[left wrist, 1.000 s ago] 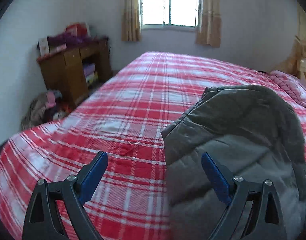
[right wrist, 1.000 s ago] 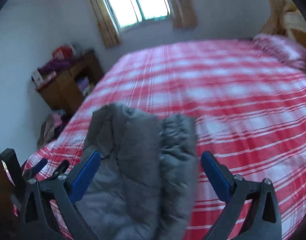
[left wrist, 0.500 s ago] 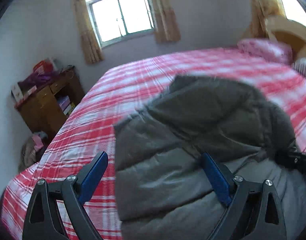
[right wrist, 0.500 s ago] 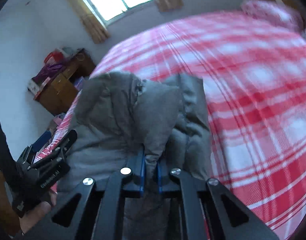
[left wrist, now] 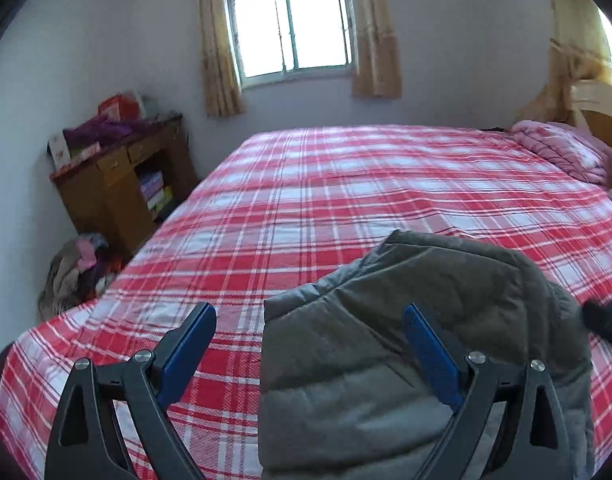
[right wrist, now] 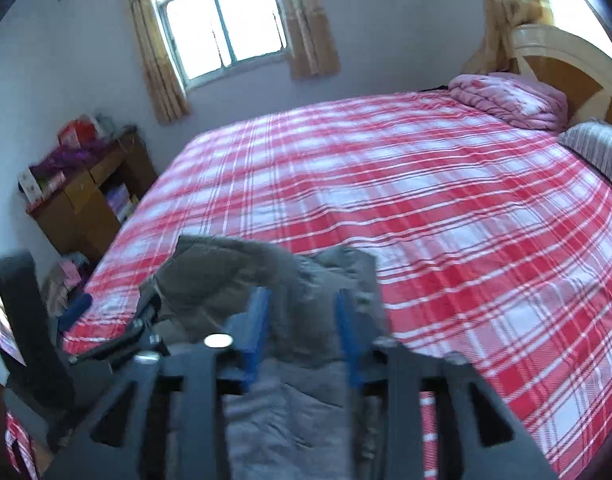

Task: Fold large clothes
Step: 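Hold the grey jacket bundle with both grippers, pinching its folded edges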

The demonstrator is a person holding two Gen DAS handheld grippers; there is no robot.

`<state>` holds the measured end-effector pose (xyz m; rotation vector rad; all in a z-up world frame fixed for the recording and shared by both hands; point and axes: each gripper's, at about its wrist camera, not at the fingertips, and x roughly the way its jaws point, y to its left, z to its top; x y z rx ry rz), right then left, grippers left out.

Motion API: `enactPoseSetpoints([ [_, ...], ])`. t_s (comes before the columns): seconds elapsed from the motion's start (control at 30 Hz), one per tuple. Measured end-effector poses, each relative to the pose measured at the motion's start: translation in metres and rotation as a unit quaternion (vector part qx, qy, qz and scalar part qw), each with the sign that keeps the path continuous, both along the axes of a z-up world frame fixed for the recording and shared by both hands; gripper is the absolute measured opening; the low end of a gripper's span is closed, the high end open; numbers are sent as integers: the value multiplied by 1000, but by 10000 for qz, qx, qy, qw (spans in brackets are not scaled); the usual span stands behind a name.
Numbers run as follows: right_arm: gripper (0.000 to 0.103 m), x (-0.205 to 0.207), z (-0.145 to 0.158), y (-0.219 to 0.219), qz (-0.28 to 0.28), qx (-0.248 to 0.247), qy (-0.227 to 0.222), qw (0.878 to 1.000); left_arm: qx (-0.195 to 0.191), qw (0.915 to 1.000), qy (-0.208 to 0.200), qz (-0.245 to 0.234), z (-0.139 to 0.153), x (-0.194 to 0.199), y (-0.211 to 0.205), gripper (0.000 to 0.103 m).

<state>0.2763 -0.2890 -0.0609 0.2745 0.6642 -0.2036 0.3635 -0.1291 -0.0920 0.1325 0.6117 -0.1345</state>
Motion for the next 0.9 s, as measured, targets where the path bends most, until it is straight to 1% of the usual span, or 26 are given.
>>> enactPoseSetpoints([
  [0.03,56,10,-7,5,53,92,54,9999,8,9999,99,28,-4,6,0,95],
  [0.07,56,8,-12,6,100,181,114,9997,22,9998,195,35,-10,11,-2,95],
  [0.1,56,17,-24,6,220,333,172,9991,42,9997,249,18,-14,13,-3,95],
  [0.13,55,23,-33,6,279,355,116,9989,127,9993,348,-25,-24,17,-7,95],
  [0.17,51,25,-44,4,223,222,132,9994,223,9989,408,-42,-32,19,-11,95],
  [0.2,44,26,-58,1,149,154,203,9996,256,9988,415,-51,-37,20,-13,95],
  [0.27,37,25,-80,-14,49,250,299,9992,48,9988,479,-134,-49,21,-17,95],
  [0.3,37,22,-92,-22,-61,172,319,9993,-37,9986,511,-131,-53,21,-19,96],
  [0.37,37,17,-102,-28,-92,35,207,9997,-27,9987,509,-88,-60,21,-24,99],
  [0.43,37,16,-108,-32,-103,-19,164,9998,49,9989,469,-33,-68,21,-28,102],
  [0.53,37,18,-110,-30,-71,-45,155,9998,-116,9984,558,31,-78,22,-24,102],
  [0.63,37,24,-114,-27,-48,-107,154,9998,-205,9976,653,47,-82,29,-20,102],
  [0.9,37,28,-125,-26,-92,-1,213,9997,-3,9976,673,148,-91,32,-29,102],
])
